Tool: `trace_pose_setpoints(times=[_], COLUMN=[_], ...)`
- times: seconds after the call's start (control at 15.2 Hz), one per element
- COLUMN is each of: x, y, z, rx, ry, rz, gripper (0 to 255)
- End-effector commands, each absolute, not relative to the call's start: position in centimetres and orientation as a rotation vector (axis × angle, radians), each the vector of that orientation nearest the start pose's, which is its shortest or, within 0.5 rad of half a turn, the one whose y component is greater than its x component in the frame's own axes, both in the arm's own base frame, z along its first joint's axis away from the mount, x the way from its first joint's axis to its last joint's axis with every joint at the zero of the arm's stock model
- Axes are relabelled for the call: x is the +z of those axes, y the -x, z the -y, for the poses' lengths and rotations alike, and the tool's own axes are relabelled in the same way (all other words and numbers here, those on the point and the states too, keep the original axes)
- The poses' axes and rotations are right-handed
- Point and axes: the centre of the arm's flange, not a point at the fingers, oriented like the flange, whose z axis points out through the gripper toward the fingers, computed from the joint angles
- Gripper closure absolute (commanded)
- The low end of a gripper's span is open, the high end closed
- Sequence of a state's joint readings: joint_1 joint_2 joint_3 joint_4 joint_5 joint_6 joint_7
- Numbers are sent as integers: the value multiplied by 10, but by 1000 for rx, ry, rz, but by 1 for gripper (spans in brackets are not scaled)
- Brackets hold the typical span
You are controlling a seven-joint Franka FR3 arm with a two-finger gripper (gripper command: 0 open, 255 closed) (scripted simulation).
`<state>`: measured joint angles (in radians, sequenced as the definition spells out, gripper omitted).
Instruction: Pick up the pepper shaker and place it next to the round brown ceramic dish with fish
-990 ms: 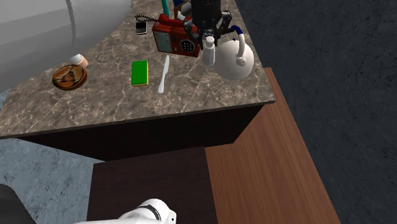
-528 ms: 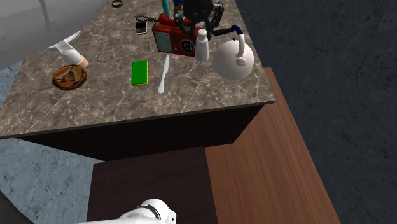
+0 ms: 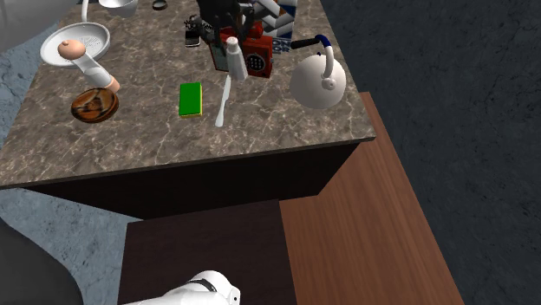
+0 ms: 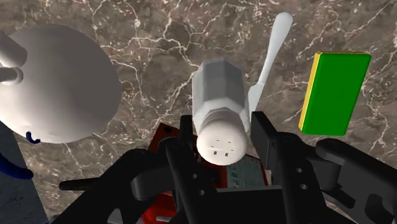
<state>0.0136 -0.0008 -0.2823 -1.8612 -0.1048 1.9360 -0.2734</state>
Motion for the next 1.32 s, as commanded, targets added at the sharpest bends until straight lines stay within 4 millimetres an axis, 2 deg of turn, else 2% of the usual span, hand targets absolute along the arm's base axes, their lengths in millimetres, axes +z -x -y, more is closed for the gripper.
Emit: trace_pose_setpoints(times=[0.0, 1.25], x=[518, 491], y=[-558, -657], z=[134, -95], rx=[-76, -76], ry=[3256, 3256], rz=[60, 60], gripper=[255, 255])
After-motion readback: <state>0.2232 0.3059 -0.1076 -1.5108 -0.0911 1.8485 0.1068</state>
